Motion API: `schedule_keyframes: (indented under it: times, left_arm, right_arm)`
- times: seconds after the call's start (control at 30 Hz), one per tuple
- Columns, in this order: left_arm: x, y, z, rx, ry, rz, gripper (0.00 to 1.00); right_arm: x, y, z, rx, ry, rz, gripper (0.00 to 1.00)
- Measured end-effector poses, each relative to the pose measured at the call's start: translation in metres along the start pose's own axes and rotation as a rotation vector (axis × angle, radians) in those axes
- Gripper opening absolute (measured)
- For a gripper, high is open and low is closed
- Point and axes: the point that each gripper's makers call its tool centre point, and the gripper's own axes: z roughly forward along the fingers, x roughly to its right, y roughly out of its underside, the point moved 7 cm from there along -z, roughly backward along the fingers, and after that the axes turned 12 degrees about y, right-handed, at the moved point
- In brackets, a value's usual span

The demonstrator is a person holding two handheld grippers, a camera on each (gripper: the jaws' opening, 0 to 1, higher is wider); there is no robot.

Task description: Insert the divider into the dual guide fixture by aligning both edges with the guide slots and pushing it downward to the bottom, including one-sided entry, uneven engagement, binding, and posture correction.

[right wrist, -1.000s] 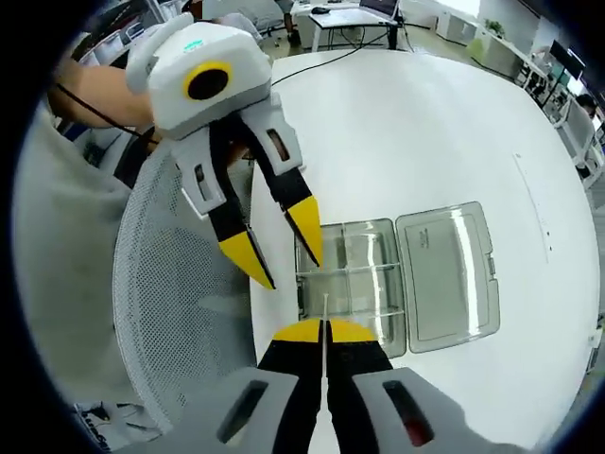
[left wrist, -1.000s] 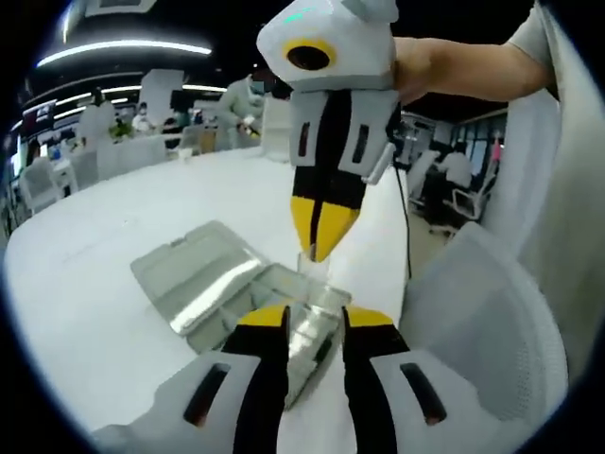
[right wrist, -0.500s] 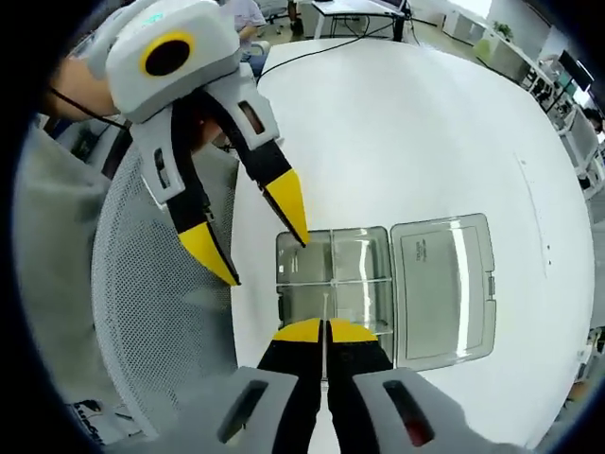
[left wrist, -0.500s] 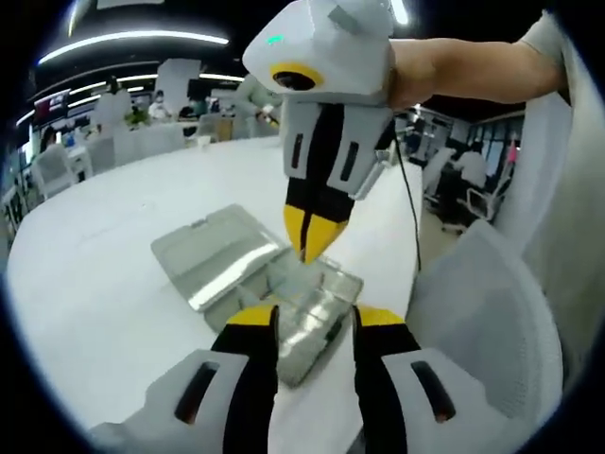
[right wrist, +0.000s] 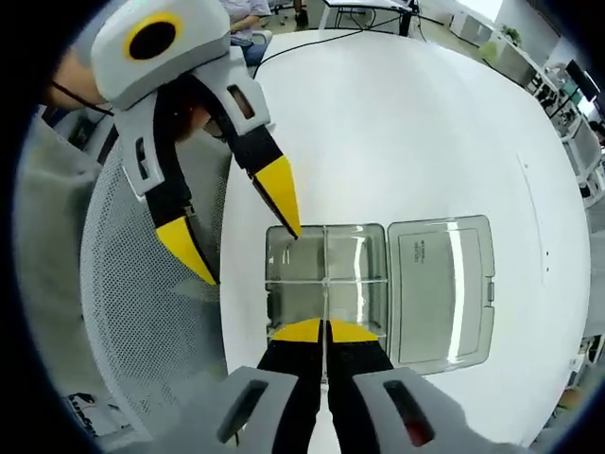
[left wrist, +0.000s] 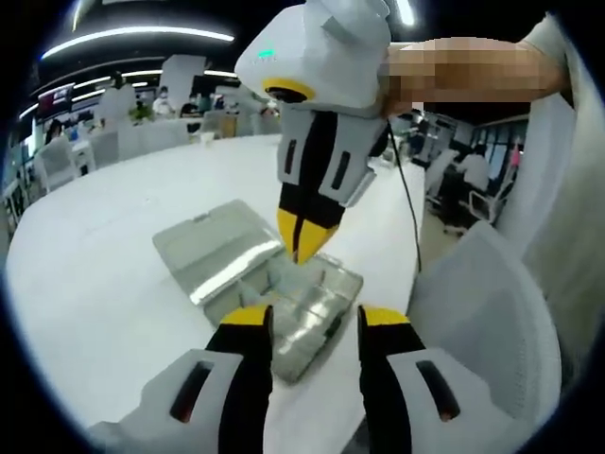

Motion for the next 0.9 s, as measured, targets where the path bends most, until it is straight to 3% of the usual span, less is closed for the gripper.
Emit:
schedule_keyframes:
  times: [0.9]
  left_arm:
    - [-0.0027,0.0088,-0.0023,0.003,-0.022,-0.033,0.39]
  right_arm:
    - [-0.0031,-0.0027,0.0093,-0.014,-0.003,-0.026,0.00]
